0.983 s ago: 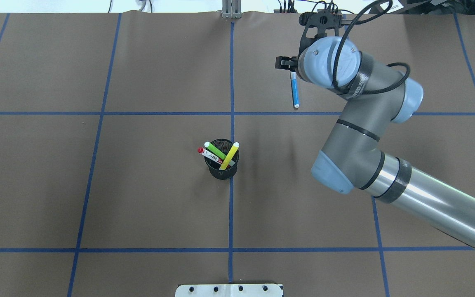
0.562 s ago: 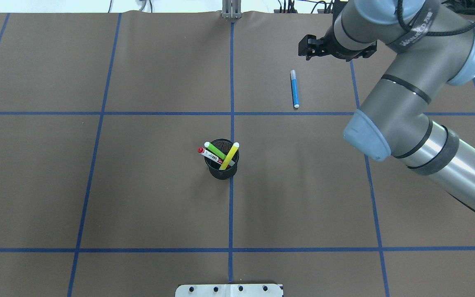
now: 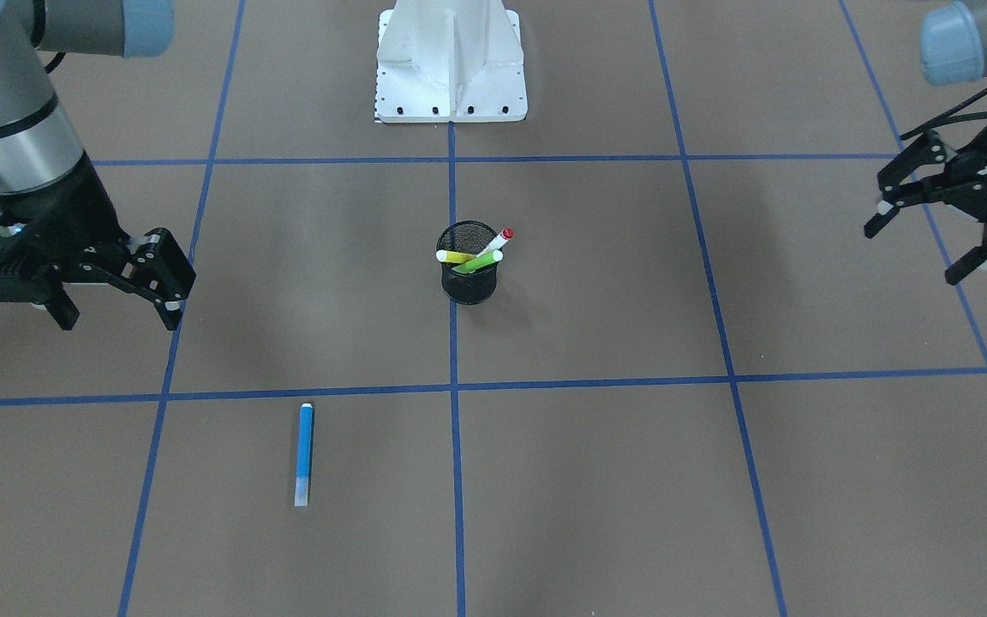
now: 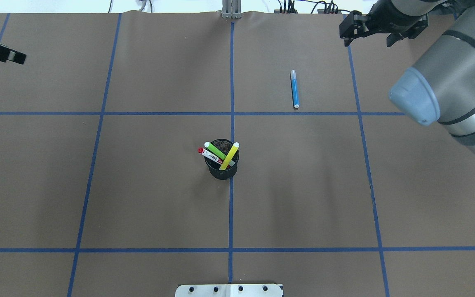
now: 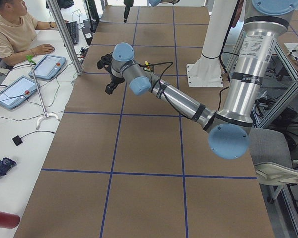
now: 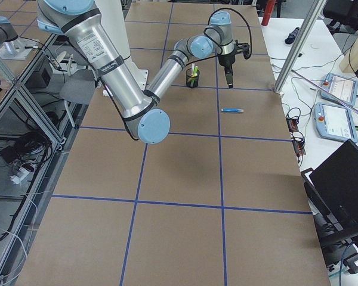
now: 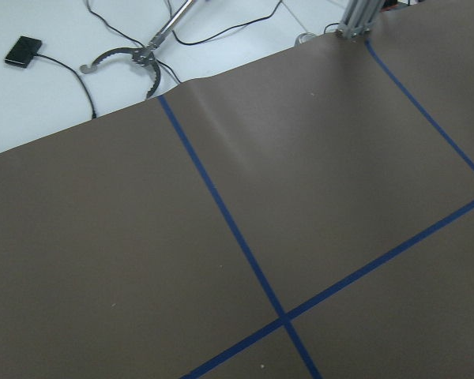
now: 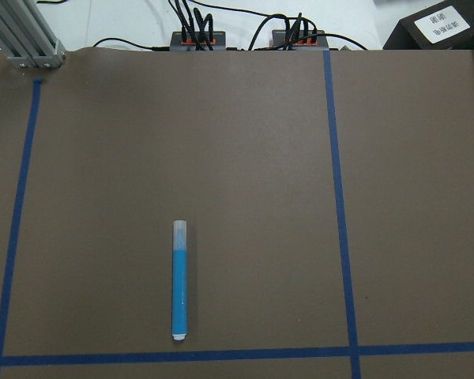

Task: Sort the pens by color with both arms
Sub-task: 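Raise the right gripper away while the left arm reaches toward the cup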

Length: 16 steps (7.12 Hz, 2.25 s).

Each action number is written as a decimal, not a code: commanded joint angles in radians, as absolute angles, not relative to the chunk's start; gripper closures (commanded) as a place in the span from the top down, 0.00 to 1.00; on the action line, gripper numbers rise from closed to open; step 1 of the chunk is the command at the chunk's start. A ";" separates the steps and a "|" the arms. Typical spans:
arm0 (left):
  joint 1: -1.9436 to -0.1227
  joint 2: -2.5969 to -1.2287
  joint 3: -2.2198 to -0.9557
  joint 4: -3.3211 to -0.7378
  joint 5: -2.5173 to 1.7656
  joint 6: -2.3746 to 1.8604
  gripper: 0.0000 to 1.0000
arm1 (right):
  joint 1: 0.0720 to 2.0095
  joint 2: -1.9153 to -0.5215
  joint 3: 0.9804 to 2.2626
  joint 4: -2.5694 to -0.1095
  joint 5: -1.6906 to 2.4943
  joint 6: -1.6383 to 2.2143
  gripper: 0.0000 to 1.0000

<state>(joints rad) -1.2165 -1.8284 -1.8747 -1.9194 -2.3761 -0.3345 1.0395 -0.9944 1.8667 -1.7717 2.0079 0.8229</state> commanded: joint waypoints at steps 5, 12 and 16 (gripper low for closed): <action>-0.891 -2.446 -1.684 -1.145 -2.110 -0.261 1.00 | 1.103 -1.117 1.911 -1.795 2.066 0.741 1.00; -0.603 -2.752 -1.393 -0.862 -1.709 -0.261 1.00 | 1.101 -1.129 1.907 -1.792 2.060 0.741 1.00; -0.505 -2.746 -1.393 -0.808 -1.609 -0.271 0.90 | 1.101 -1.140 1.904 -1.787 2.057 0.739 1.00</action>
<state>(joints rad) -0.5332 -2.7489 -1.3930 -0.8150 -1.6262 -0.2633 1.1014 -1.1387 1.9052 -1.7880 2.0573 0.7395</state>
